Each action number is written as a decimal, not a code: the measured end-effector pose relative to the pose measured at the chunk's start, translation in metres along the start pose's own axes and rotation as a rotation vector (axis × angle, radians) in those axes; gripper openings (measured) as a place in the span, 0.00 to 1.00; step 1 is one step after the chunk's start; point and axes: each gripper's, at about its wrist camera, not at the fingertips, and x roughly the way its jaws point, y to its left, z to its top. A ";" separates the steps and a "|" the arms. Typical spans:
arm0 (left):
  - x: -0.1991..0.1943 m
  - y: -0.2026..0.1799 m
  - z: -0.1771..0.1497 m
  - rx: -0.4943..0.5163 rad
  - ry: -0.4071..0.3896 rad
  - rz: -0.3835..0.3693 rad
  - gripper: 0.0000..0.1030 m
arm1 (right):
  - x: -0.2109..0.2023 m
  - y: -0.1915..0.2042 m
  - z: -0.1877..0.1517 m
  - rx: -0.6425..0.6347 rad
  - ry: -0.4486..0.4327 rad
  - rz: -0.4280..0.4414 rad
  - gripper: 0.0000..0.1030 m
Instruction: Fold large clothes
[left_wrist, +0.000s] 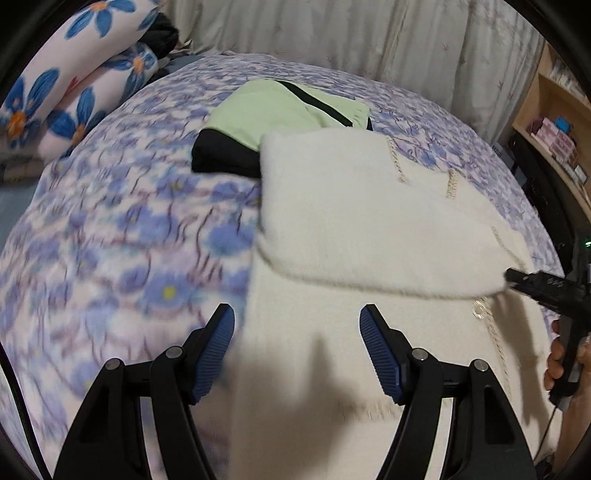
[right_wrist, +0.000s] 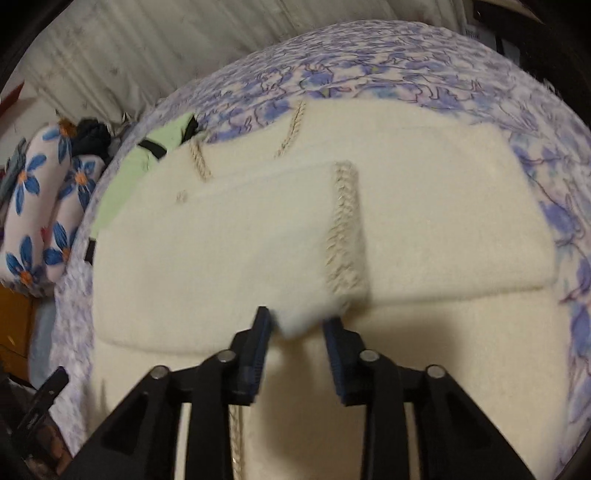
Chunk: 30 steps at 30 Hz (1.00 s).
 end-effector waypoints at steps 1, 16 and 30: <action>0.006 -0.001 0.007 0.009 0.004 0.001 0.67 | -0.001 -0.002 0.005 0.012 -0.020 0.008 0.41; 0.126 0.024 0.100 -0.020 0.144 0.005 0.67 | 0.050 -0.029 0.065 -0.009 0.001 -0.035 0.48; 0.125 -0.003 0.125 0.028 -0.035 0.121 0.10 | 0.034 0.018 0.094 -0.199 -0.239 -0.061 0.14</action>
